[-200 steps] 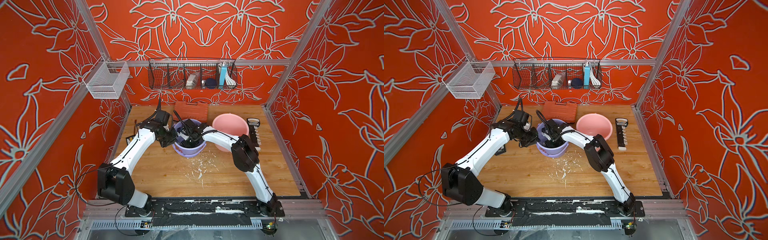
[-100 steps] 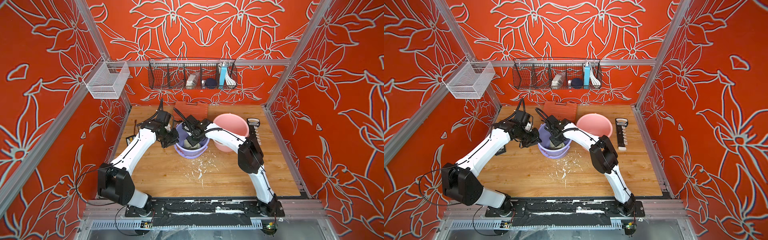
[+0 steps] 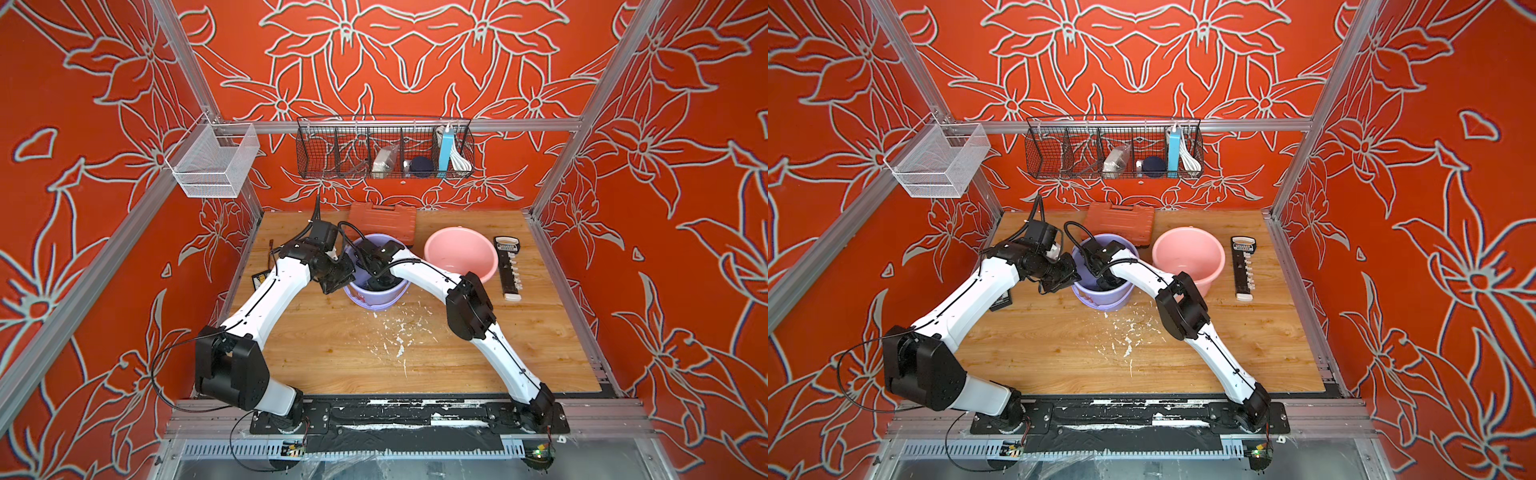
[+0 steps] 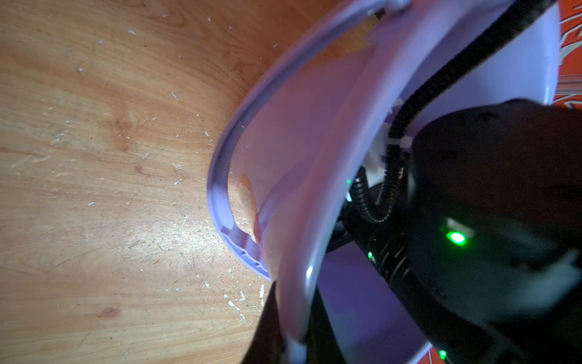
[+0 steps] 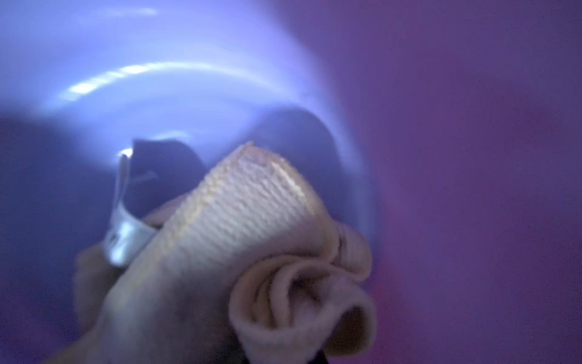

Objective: Wipe the inside of the bucket with a cloth
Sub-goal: Wipe the dirt from the inside of the bucket.

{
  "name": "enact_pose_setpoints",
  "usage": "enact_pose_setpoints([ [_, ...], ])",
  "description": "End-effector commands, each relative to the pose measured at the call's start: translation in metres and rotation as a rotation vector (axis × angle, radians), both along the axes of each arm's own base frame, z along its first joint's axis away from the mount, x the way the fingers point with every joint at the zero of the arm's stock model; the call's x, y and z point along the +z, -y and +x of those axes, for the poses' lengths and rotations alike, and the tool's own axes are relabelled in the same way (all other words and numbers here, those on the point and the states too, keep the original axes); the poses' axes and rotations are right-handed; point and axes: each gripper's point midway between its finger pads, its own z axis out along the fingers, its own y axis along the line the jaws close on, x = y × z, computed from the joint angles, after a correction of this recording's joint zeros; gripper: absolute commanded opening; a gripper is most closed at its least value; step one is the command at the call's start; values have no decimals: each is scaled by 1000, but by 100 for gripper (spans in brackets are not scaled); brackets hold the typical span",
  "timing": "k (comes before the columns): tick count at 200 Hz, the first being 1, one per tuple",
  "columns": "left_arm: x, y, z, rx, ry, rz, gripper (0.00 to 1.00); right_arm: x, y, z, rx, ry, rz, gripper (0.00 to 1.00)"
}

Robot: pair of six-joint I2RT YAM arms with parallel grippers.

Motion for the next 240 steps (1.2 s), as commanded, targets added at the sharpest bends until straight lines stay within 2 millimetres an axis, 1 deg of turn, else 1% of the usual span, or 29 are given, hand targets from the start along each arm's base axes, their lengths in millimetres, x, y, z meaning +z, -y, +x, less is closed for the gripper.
enact_pose_setpoints([
  [1, -4, 30, -34, -197, -56, -79, 0, -17, -51, -42, 95, -195, 225, 0],
  [7, -5, 30, -33, -196, -58, -73, 0, -7, -60, -49, 130, -205, 263, 0],
  [21, -6, 30, -31, -201, -60, -67, 0, 17, -73, -60, 184, -213, 343, 0],
  [44, 0, 29, -27, -203, -47, -53, 0, 52, -84, -83, 272, -262, 510, 0],
  [53, 2, 26, -26, -198, -41, -35, 0, 67, -86, -93, 306, -279, 571, 0],
  [65, 5, 24, -26, -202, -37, -24, 0, 83, -85, -100, 325, -293, 624, 0],
  [74, 6, 24, -26, -204, -36, -22, 0, 96, -83, -103, 327, -295, 655, 0],
  [90, 5, 24, -24, -200, -33, -21, 0, 108, -80, -102, 314, -277, 682, 0],
  [108, 5, 29, -23, -200, -33, -53, 0, 113, -73, -91, 293, -210, 643, 0],
  [126, 3, 33, -23, -202, -42, -72, 0, 109, -62, -67, 246, -110, 537, 0],
  [141, 5, 35, -27, -215, -55, -85, 0, 105, -52, -44, 197, -18, 431, 0],
  [161, 9, 32, -32, -208, -51, -77, 0, 104, -41, -13, 133, 99, 330, 0],
  [187, 16, 32, -39, -206, -39, -96, 0, 98, -28, 17, 59, 203, 244, 0],
  [209, 16, 29, -42, -206, -39, -83, 0, 101, 0, 40, -60, 307, 114, 0],
  [224, 15, 29, -41, -205, -41, -78, 0, 101, 19, 45, -108, 353, 37, 0],
  [240, 16, 29, -38, -200, -36, -77, 0, 103, 47, 50, -170, 410, -65, 0],
])
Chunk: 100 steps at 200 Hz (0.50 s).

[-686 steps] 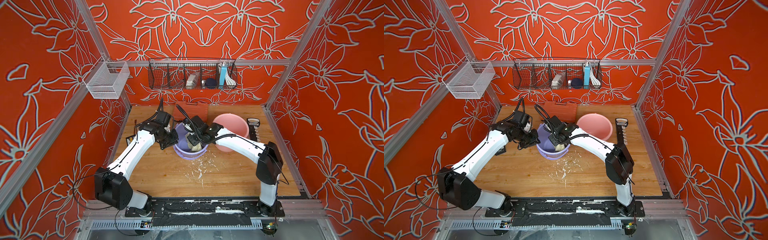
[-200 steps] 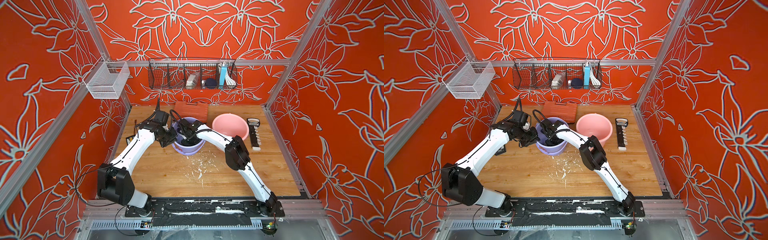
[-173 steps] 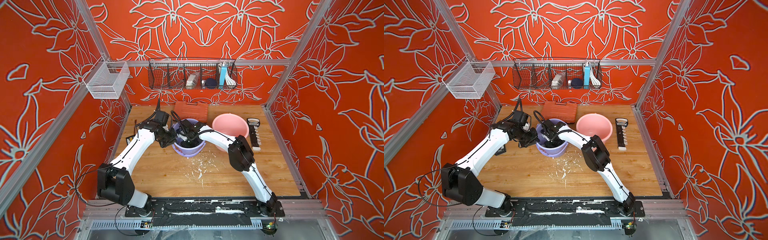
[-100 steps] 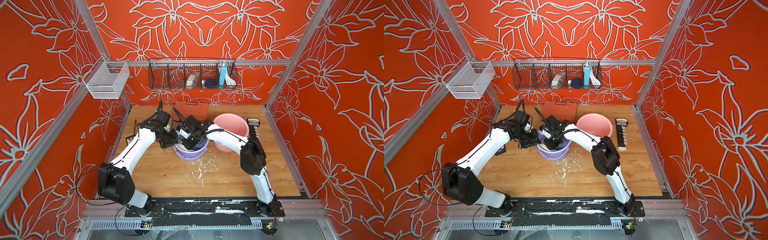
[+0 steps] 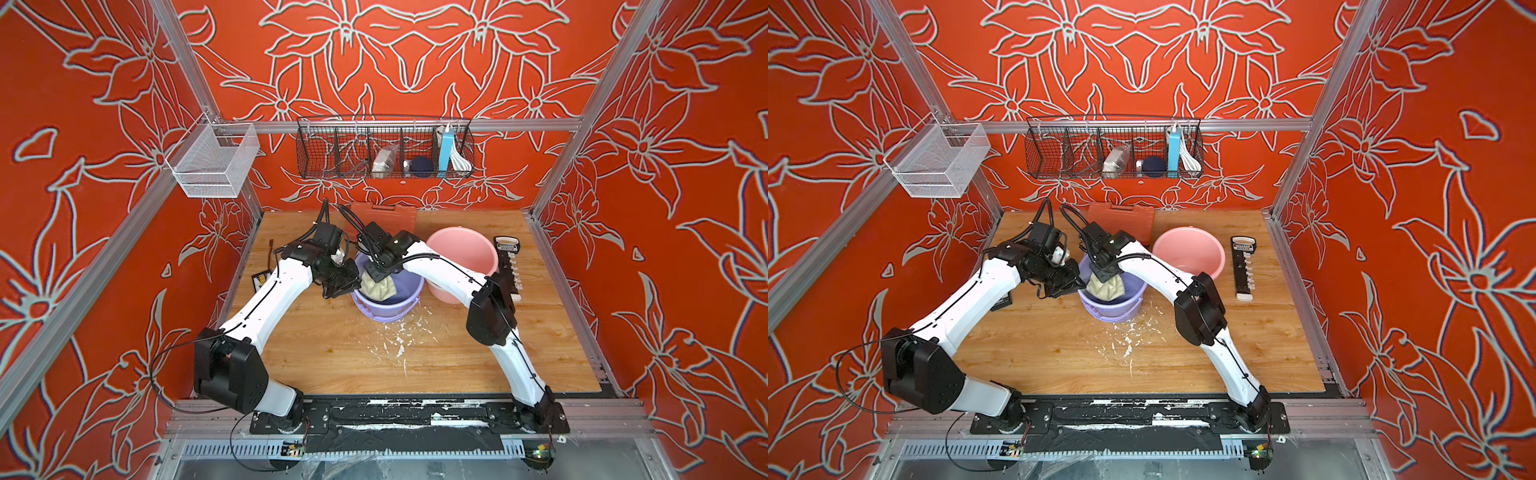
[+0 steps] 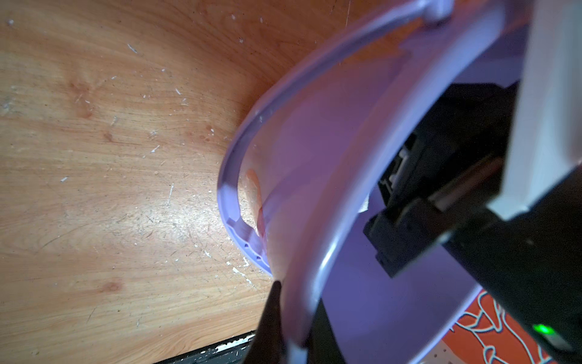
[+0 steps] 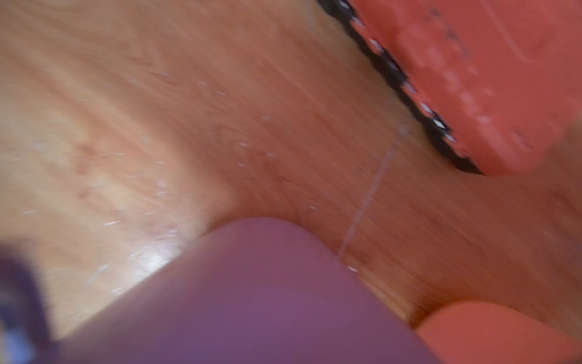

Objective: Wipe the inside of the bucket with a cloth
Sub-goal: Wipe the dirt from the inside of the bucket.

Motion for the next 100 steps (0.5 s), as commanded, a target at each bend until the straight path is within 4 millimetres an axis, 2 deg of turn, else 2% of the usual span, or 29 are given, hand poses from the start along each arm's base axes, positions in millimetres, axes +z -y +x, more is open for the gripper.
enact_pose_setpoints([
  [1, 11, 10, -14, -54, -9, -51, 0, 9, 51, 29, -188, 169, -179, 0],
  [19, 12, 8, -10, -42, 2, -34, 0, 9, 75, 26, -257, 199, -220, 0],
  [53, 6, 5, -7, -42, -14, -3, 0, 16, 91, 22, -326, 253, -166, 0],
  [82, -1, 4, -7, -51, -26, 13, 0, 11, 77, 27, -308, 220, -164, 0],
  [89, 0, 6, -6, -61, -27, -2, 0, 8, 65, 28, -269, 185, -137, 0],
  [100, 2, 10, -8, -71, -25, -14, 0, 4, 34, 23, -161, 102, -47, 0],
])
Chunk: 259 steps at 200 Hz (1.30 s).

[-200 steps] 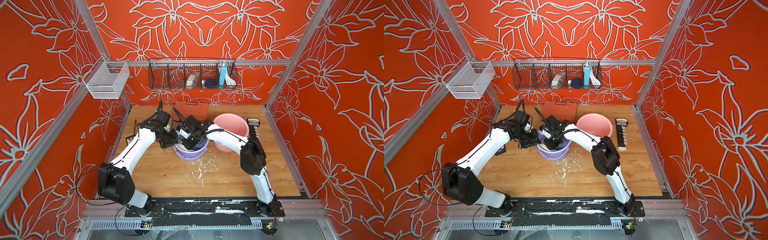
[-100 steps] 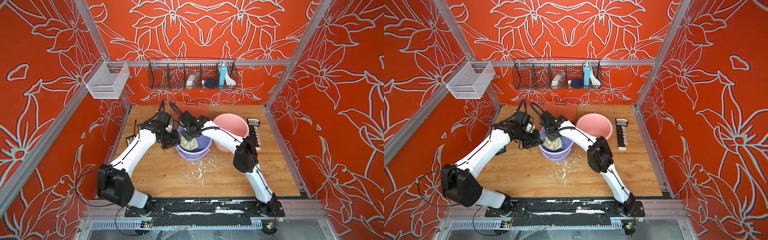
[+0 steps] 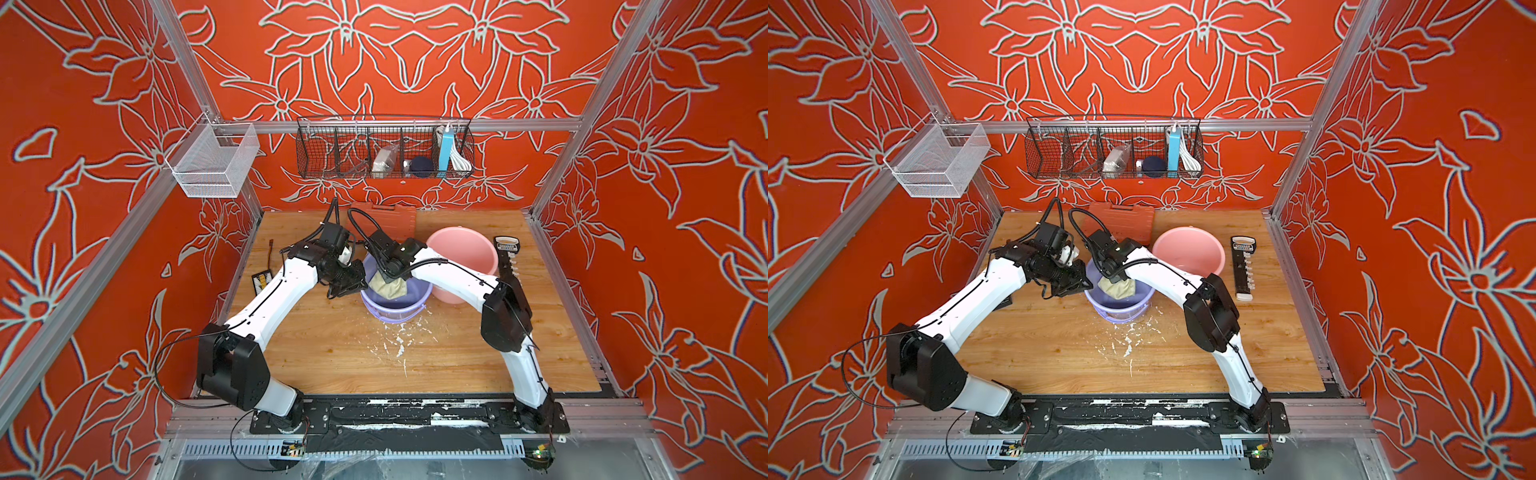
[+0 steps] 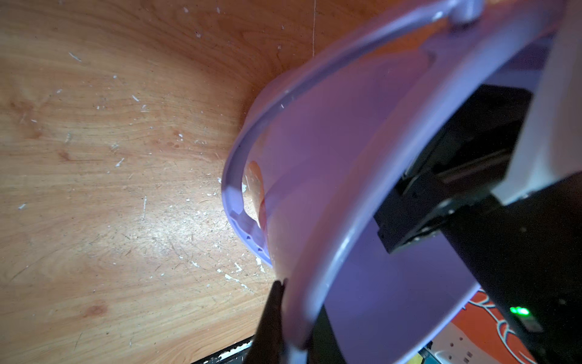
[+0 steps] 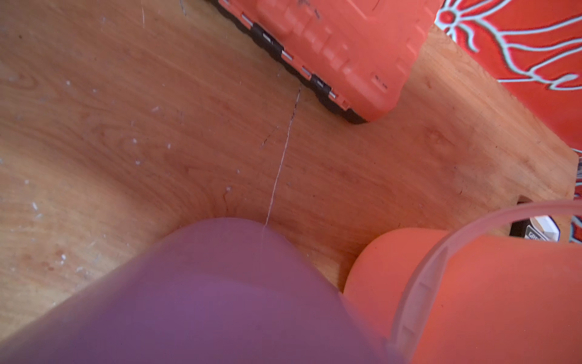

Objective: Wipe the inside of the bucket with a cloth
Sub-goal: Wipe the dirt from the inside of the bucket.

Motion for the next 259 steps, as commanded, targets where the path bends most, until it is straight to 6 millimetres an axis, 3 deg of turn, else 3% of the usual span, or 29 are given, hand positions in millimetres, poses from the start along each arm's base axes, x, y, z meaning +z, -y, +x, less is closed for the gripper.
enact_pose_setpoints([
  [1, 3, -5, -10, 15, -60, -2, 0, -5, -10, 15, 47, -44, 28, 0],
  [16, 4, -7, -11, 21, -51, 8, 0, -2, -45, 2, 178, -123, 173, 0],
  [30, 6, -7, -11, 26, -44, 7, 0, 14, -76, -17, 329, -184, 330, 0],
  [47, 7, -8, -11, 26, -38, 15, 0, 38, -91, -33, 423, -185, 456, 0],
  [66, 11, -7, -8, 25, -32, 15, 0, 55, -75, -23, 374, -97, 411, 0],
  [112, 25, -7, 1, 39, 11, 44, 0, 56, 14, 28, 78, 31, -52, 0],
  [129, 28, -9, 6, 57, 30, 61, 0, 53, 40, 30, 32, 4, -163, 0],
  [146, 27, -10, 10, 70, 41, 80, 0, 56, 55, 29, -9, -1, -163, 0],
  [182, 24, -10, 17, 78, 62, 126, 0, 66, 61, 11, -33, 21, -47, 0],
  [218, 25, -4, 22, 68, 71, 158, 0, 47, 61, -21, 18, -131, -10, 0],
  [241, 28, -2, 21, 69, 81, 170, 0, 39, 49, -44, 87, -220, 68, 0],
  [259, 30, -1, 20, 75, 89, 167, 0, 47, 23, -55, 167, -253, 221, 0],
])
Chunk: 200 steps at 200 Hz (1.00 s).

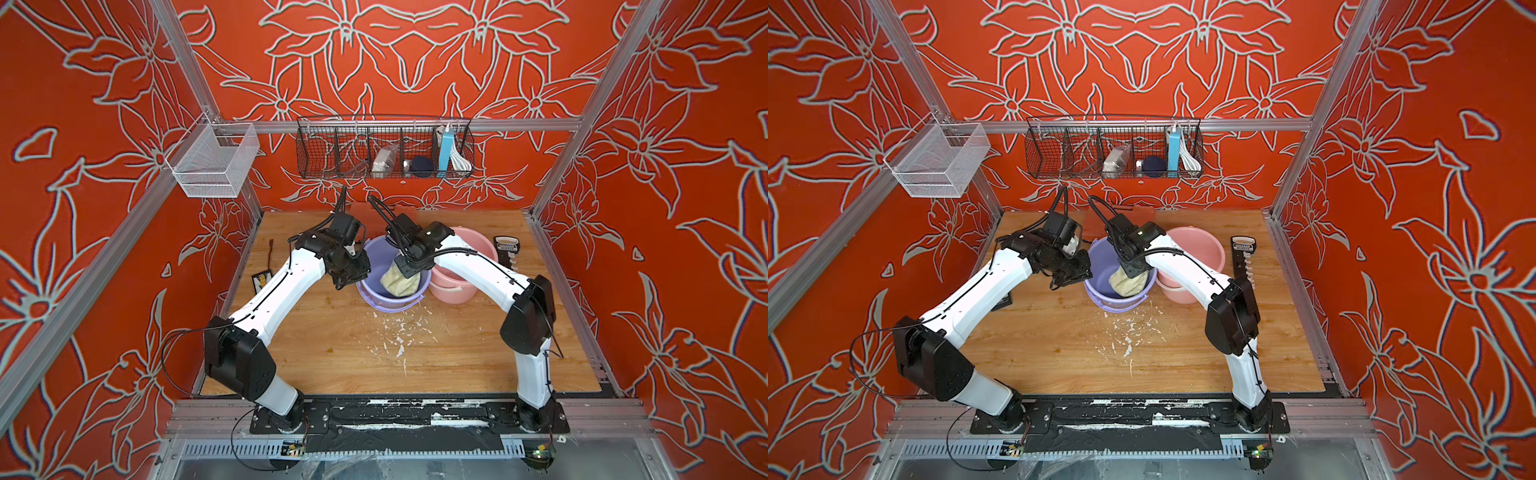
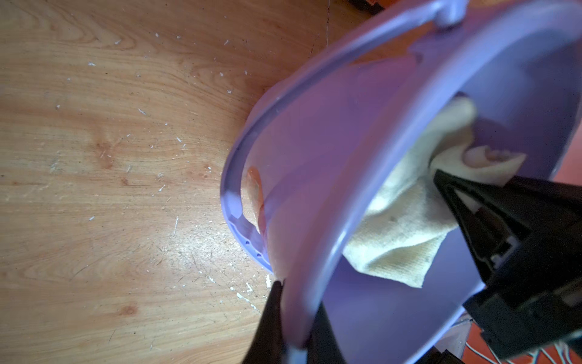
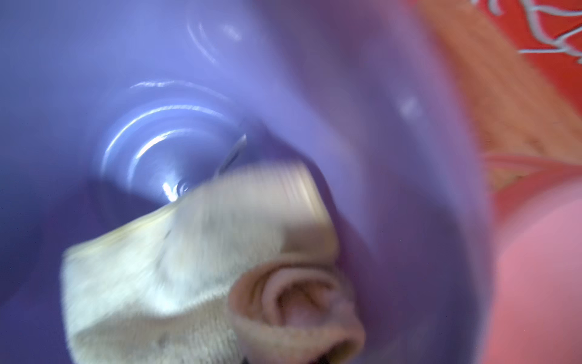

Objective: Wipe the inside of the bucket with a cloth
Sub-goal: Wipe the dirt from the inside of the bucket.

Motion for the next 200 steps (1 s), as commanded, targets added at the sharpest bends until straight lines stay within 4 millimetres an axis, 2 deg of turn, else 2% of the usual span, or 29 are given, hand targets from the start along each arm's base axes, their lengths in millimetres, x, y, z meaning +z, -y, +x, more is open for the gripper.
enact_pose_setpoints([
  [1, 9, -1, -1, 11, 24, 18, 0, 12, -25, -24, 72, -88, 197, 0],
  [41, 10, 4, -2, 1, 26, 5, 0, 50, -94, -53, 264, -211, 609, 0],
  [63, 10, 9, -6, -17, 23, -2, 0, 63, -107, -33, 246, -161, 655, 0],
  [85, 11, 15, -13, -36, 14, -37, 0, 64, -108, -1, 195, -84, 580, 0],
  [106, 15, 17, -22, -49, 21, -62, 0, 67, -116, 20, 201, -66, 539, 0],
  [116, 17, 15, -26, -50, 22, -62, 0, 67, -114, 30, 180, -36, 494, 0],
  [139, 21, 7, -30, -26, 52, -50, 0, 68, -92, 54, 95, 55, 372, 0],
  [172, 32, 0, -22, 2, 99, -16, 0, 56, -47, 59, 25, 69, 204, 0],
  [200, 37, -4, -9, 30, 127, 22, 0, 61, -28, 47, 26, 72, 172, 0],
])
